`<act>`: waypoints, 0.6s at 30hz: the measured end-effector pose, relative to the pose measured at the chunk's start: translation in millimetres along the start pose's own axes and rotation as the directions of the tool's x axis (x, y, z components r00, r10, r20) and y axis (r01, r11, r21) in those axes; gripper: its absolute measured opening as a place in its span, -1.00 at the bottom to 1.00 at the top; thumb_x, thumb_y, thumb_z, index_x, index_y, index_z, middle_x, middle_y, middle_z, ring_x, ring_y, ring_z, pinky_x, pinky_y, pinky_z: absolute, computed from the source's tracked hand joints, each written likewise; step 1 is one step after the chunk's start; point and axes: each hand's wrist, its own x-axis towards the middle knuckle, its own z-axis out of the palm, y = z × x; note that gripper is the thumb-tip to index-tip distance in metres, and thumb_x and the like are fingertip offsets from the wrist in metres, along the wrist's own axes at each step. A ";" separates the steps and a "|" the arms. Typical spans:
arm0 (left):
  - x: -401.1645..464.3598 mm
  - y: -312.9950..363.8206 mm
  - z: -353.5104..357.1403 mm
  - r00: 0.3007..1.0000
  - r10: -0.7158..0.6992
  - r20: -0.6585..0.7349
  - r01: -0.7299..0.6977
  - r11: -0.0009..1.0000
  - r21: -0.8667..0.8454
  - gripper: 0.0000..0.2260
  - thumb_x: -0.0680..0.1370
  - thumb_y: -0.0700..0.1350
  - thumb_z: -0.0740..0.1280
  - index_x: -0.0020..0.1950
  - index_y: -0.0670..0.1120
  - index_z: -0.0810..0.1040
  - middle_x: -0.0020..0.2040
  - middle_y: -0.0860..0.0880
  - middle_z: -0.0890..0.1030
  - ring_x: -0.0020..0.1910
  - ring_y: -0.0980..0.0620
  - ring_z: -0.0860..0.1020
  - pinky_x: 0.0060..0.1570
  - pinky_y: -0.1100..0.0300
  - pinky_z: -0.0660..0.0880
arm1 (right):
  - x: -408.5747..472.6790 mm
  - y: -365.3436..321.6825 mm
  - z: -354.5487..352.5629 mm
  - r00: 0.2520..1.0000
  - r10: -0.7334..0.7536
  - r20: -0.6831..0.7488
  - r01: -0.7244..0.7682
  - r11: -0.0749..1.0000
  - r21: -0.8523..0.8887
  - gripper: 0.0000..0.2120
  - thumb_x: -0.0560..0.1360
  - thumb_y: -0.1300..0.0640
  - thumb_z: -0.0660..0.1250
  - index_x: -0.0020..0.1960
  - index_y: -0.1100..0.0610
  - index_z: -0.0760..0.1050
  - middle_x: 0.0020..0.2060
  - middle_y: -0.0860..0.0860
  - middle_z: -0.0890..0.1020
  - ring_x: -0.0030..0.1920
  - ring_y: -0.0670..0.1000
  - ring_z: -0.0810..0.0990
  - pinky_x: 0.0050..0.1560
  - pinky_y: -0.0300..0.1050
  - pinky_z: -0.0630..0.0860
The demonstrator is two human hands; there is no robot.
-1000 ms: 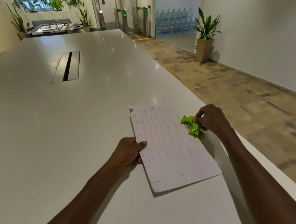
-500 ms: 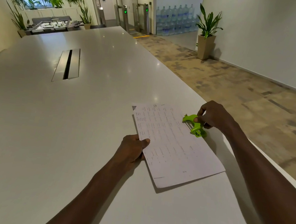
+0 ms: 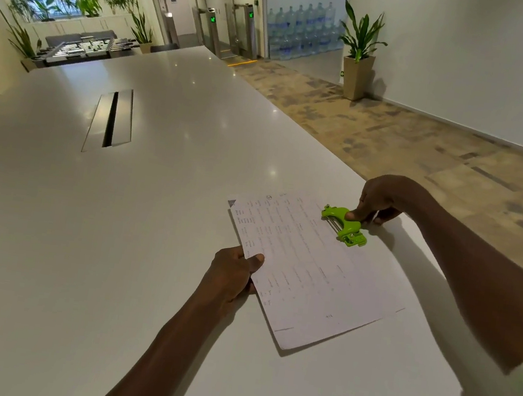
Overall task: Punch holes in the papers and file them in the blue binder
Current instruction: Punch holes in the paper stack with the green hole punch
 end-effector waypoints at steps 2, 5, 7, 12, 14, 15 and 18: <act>0.4 0.8 0.2 1.000 0.002 0.002 -0.002 1.000 0.001 -0.73 0.59 -0.22 0.29 0.29 -0.21 0.53 0.11 -0.14 0.67 -0.04 -0.10 0.68 -0.04 -0.02 0.63 | 4.8 -2.7 -1.2 1.000 0.017 -0.002 -0.017 1.000 -0.017 -0.57 0.34 0.01 0.52 0.04 0.32 0.60 -0.19 0.08 0.65 -0.35 -0.06 0.50 -0.31 -0.28 0.53; 1.7 -0.8 -0.6 1.000 0.010 0.007 -0.010 1.000 0.001 -0.75 0.59 -0.22 0.29 0.27 -0.19 0.55 0.07 -0.11 0.68 -0.08 -0.06 0.69 -0.10 0.04 0.65 | 15.2 -1.2 2.8 0.999 0.039 -0.011 -0.039 0.999 -0.008 -0.63 0.33 0.07 0.54 0.00 0.30 0.59 -0.20 0.10 0.62 -0.36 -0.04 0.50 -0.29 -0.25 0.52; 1.7 -1.2 -0.7 1.000 0.011 0.012 -0.011 1.000 0.003 -0.76 0.59 -0.22 0.29 0.25 -0.18 0.56 0.05 -0.09 0.69 -0.11 -0.03 0.70 -0.15 0.09 0.65 | 20.5 -1.5 7.8 0.998 0.057 -0.004 -0.057 0.998 -0.023 -0.67 0.34 0.08 0.54 -0.05 0.29 0.57 -0.25 0.10 0.61 -0.35 -0.04 0.51 -0.31 -0.26 0.53; 1.4 1.1 1.3 1.000 -0.014 0.007 0.014 0.999 -0.039 -0.75 0.59 -0.26 0.28 0.27 -0.23 0.54 0.00 -0.10 0.68 -0.17 -0.01 0.69 -0.25 0.14 0.64 | 26.3 -3.5 9.2 0.997 0.069 -0.044 -0.073 0.993 -0.098 -0.65 0.29 0.06 0.57 -0.10 0.27 0.56 -0.11 0.16 0.60 -0.31 -0.01 0.52 -0.18 -0.20 0.53; 1.1 0.2 2.7 1.000 -0.016 -0.004 0.015 0.999 -0.039 -0.74 0.59 -0.26 0.28 0.28 -0.24 0.53 0.00 -0.12 0.68 -0.16 -0.04 0.69 -0.22 0.11 0.65 | 21.8 -1.8 8.7 0.996 0.071 -0.046 -0.075 0.994 -0.082 -0.65 0.31 0.04 0.56 -0.07 0.25 0.58 -0.15 0.13 0.62 -0.30 -0.03 0.52 -0.19 -0.22 0.52; 1.7 -0.5 2.9 1.000 -0.011 -0.006 0.010 0.999 -0.051 -0.73 0.59 -0.26 0.28 0.28 -0.25 0.52 -0.01 -0.12 0.68 -0.16 -0.05 0.69 -0.21 0.10 0.65 | 17.4 -2.7 8.7 0.997 0.070 -0.043 -0.072 0.995 -0.068 -0.65 0.32 0.04 0.55 -0.06 0.27 0.59 -0.18 0.11 0.63 -0.32 -0.03 0.52 -0.21 -0.22 0.53; 1.5 1.1 3.6 1.000 -0.022 -0.011 0.022 0.998 -0.063 -0.74 0.59 -0.28 0.28 0.27 -0.28 0.51 -0.06 -0.11 0.67 -0.20 -0.03 0.68 -0.28 0.13 0.63 | 7.8 -6.3 10.1 0.998 0.022 -0.063 -0.025 0.999 -0.049 -0.60 0.30 0.12 0.56 0.00 0.37 0.60 -0.15 0.15 0.66 -0.30 0.00 0.59 -0.24 -0.19 0.60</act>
